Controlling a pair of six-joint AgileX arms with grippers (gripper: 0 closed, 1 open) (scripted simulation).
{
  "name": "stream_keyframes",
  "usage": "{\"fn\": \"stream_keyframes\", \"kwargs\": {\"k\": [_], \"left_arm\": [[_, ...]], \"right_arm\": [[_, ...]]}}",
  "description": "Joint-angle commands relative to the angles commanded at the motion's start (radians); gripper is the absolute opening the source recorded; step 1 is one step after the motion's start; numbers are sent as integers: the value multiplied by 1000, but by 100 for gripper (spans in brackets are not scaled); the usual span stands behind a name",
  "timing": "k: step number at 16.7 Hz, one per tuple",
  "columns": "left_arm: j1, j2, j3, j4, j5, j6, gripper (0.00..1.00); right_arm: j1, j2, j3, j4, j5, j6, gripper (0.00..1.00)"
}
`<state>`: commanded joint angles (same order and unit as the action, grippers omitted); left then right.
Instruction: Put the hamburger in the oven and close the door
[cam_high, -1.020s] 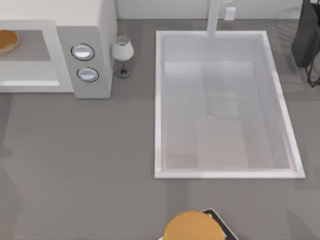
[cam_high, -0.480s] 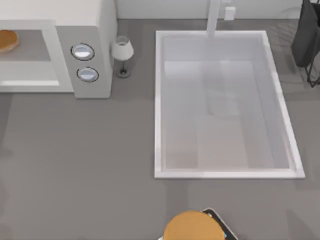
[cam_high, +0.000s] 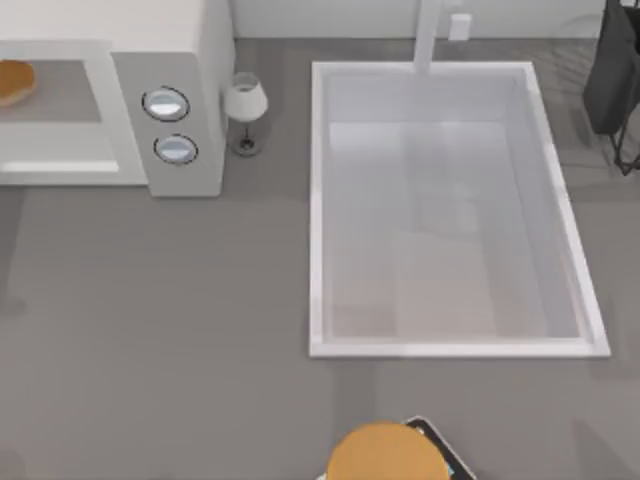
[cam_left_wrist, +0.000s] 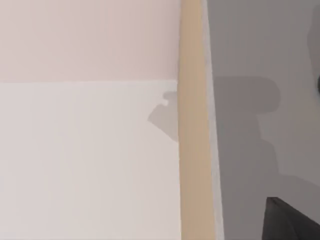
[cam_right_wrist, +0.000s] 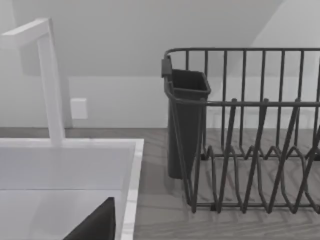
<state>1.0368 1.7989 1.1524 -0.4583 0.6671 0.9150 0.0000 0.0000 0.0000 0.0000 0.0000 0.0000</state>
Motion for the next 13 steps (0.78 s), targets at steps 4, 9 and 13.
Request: {"fn": "stream_keyframes", "kwargs": {"k": [4, 9, 13], "left_arm": [[4, 39, -81, 100, 2, 0, 0], [-11, 19, -96, 107, -1, -10, 0], [-82, -104, -241, 174, -37, -89, 0]], "right_arm": [[0, 0, 0, 0, 0, 0, 100], [0, 0, 0, 0, 0, 0, 100], [0, 0, 0, 0, 0, 0, 100]]}}
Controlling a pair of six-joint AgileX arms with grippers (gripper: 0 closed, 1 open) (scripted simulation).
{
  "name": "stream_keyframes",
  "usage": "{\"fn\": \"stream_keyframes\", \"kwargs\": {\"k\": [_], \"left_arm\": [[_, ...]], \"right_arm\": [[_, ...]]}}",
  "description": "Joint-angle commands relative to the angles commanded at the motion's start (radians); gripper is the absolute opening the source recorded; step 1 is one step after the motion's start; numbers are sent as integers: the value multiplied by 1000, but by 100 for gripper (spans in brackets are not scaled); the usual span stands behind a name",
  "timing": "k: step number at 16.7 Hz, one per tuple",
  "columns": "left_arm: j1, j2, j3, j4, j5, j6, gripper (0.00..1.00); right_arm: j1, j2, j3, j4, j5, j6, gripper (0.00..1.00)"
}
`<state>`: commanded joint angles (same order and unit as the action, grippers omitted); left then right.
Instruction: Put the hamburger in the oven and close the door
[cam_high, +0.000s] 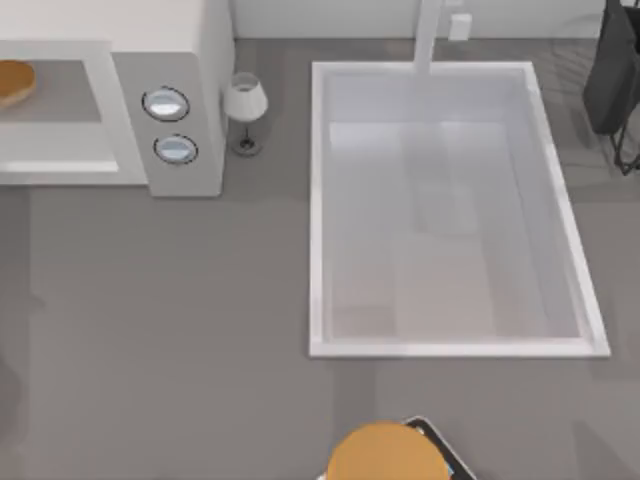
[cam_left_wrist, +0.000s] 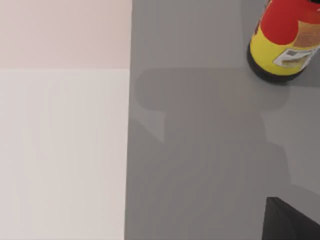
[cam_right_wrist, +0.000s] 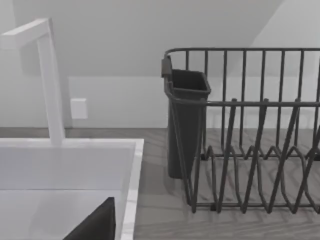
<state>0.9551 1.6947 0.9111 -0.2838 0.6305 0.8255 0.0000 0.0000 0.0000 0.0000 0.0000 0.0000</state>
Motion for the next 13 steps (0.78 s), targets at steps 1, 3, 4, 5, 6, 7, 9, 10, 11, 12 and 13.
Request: {"fn": "stream_keyframes", "kwargs": {"k": [1, 3, 4, 5, 6, 7, 9, 10, 11, 12, 13], "left_arm": [[-22, -38, -51, 22, -12, -25, 0], [-65, -110, -142, 63, -33, -71, 0], [-83, -139, -175, 80, -42, -89, 0], [-95, -160, -197, 92, -49, -103, 0], [-102, -172, -209, 99, -53, -111, 0], [-103, -174, -211, 100, -54, -112, 0], [-103, -174, -211, 100, -54, -112, 0], [-98, -169, -210, 97, -50, -112, 0], [-99, -172, -210, 97, -51, -112, 0], [-104, -183, -207, 99, -60, -115, 0], [-113, -203, -205, 101, -76, -120, 0]], "right_arm": [[0, 0, 0, 0, 0, 0, 100], [0, 0, 0, 0, 0, 0, 100], [0, 0, 0, 0, 0, 0, 100], [0, 0, 0, 0, 0, 0, 100], [0, 0, 0, 0, 0, 0, 100], [0, 0, 0, 0, 0, 0, 100], [0, 0, 0, 0, 0, 0, 100], [0, 0, 0, 0, 0, 0, 100], [0, 0, 0, 0, 0, 0, 100], [0, 0, 0, 0, 0, 0, 100], [0, 0, 0, 0, 0, 0, 100]]}}
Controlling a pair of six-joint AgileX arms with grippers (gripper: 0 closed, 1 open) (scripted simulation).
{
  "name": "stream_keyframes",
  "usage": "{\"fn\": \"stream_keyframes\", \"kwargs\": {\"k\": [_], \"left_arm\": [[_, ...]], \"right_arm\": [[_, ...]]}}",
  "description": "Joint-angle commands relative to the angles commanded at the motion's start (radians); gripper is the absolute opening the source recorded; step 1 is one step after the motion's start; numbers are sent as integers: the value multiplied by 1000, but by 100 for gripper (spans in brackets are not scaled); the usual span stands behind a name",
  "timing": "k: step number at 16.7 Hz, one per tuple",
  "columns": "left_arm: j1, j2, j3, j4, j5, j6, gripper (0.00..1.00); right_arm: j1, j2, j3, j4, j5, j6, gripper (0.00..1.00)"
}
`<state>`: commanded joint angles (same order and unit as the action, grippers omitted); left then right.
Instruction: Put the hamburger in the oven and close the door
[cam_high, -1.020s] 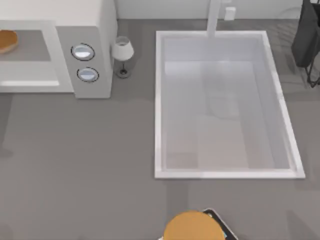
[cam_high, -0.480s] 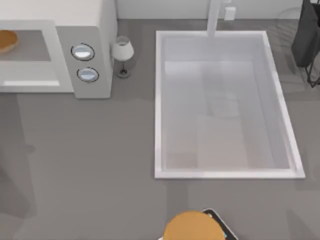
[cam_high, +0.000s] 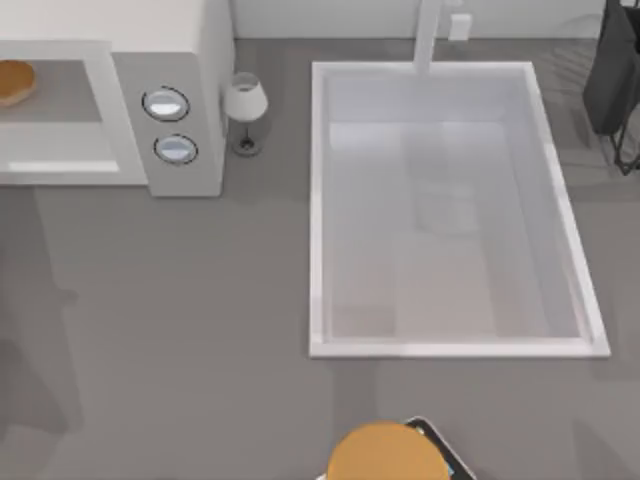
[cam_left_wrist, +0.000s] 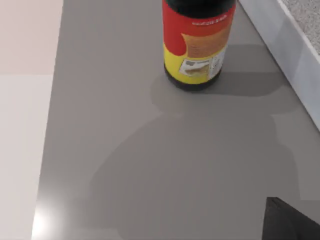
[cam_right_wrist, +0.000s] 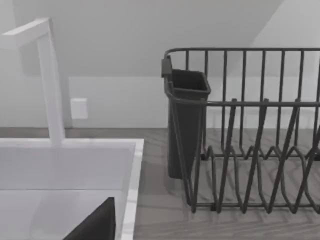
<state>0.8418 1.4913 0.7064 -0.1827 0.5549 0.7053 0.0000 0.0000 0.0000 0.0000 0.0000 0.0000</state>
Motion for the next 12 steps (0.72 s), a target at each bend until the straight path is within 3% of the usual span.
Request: {"fn": "stream_keyframes", "kwargs": {"k": [7, 12], "left_arm": [[-150, -227, -123, 12, -149, -125, 0], [-281, -288, -249, 61, -176, -257, 0]], "right_arm": [[0, 0, 0, 0, 0, 0, 100], [0, 0, 0, 0, 0, 0, 100]]}}
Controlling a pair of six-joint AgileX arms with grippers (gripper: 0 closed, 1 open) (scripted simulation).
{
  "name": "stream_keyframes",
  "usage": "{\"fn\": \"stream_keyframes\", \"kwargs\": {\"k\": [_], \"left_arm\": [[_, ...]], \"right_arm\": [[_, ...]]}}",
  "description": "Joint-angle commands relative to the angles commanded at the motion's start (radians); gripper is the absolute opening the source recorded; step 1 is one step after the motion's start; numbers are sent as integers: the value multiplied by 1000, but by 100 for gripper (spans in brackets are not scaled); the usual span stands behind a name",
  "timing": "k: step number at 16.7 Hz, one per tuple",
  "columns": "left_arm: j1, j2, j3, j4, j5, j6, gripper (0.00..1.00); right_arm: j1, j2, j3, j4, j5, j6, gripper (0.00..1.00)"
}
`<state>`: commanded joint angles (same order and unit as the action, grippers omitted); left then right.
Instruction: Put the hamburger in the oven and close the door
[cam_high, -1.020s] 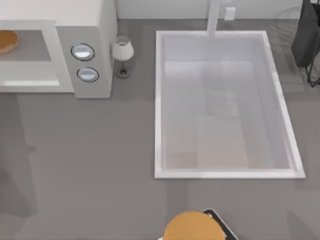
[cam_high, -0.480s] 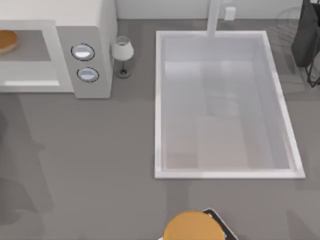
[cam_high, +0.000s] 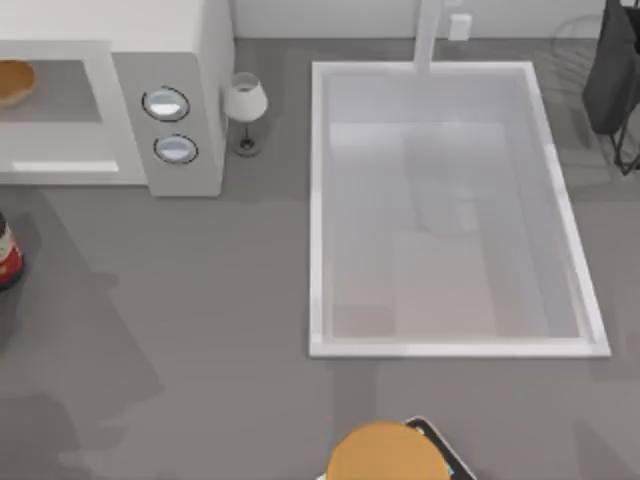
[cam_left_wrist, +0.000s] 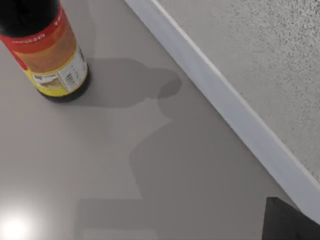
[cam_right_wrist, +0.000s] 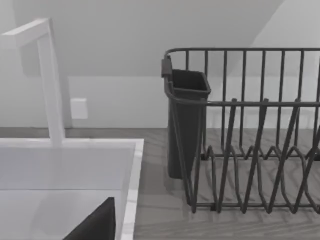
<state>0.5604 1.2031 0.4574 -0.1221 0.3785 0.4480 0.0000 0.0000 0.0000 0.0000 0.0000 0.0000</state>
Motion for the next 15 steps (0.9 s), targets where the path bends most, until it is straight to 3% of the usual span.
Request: {"fn": "stream_keyframes", "kwargs": {"k": [9, 15], "left_arm": [[-46, -18, 0, 34, -19, -53, 0], [-290, -163, -83, 61, -211, -208, 0]], "right_arm": [[0, 0, 0, 0, 0, 0, 100], [0, 0, 0, 0, 0, 0, 100]]}}
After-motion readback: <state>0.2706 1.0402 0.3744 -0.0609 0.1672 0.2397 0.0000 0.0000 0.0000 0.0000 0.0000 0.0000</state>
